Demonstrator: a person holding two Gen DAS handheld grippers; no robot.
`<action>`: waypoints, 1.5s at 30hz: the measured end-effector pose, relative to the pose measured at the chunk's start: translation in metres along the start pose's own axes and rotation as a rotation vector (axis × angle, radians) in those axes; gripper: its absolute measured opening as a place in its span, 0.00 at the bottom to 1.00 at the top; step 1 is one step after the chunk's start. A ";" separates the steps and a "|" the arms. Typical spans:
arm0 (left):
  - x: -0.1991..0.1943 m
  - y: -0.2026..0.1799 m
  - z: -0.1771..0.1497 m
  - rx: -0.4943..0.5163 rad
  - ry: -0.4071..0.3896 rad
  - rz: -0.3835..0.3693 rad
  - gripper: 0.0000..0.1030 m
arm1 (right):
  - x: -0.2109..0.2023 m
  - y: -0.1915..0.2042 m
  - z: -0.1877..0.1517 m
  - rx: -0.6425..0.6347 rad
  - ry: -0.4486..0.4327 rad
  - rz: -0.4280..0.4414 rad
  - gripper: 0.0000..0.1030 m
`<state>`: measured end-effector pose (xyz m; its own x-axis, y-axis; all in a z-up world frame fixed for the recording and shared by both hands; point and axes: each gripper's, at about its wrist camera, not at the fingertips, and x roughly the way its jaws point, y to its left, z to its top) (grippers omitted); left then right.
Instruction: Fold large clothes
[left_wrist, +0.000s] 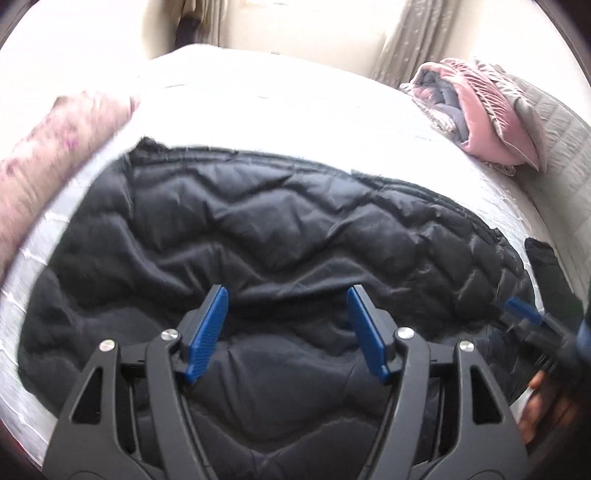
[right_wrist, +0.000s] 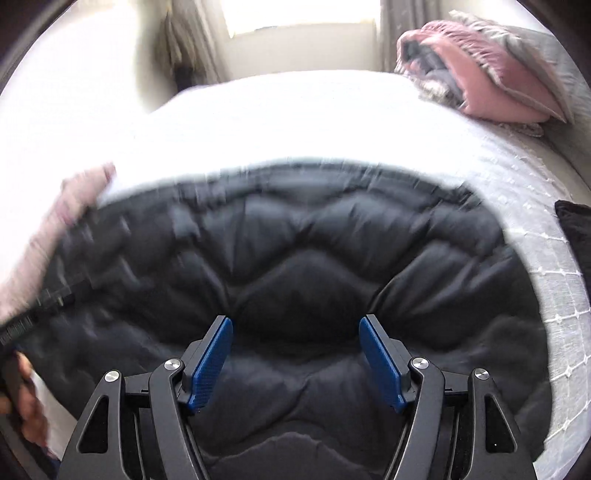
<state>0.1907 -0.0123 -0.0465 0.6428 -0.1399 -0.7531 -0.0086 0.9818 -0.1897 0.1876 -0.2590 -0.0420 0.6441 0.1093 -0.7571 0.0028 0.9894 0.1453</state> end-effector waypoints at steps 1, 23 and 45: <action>0.001 -0.001 -0.001 0.000 0.008 -0.001 0.66 | -0.002 -0.008 0.001 0.034 0.001 -0.010 0.70; 0.021 -0.053 0.007 0.176 0.024 0.040 0.76 | 0.019 -0.062 0.004 0.188 0.050 0.043 0.76; 0.100 -0.079 0.058 0.308 0.099 0.203 0.78 | 0.018 -0.062 0.003 0.206 0.094 0.015 0.76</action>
<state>0.3001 -0.0961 -0.0698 0.5742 0.0645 -0.8161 0.1118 0.9814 0.1563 0.2012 -0.3190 -0.0623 0.5708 0.1417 -0.8088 0.1564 0.9482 0.2765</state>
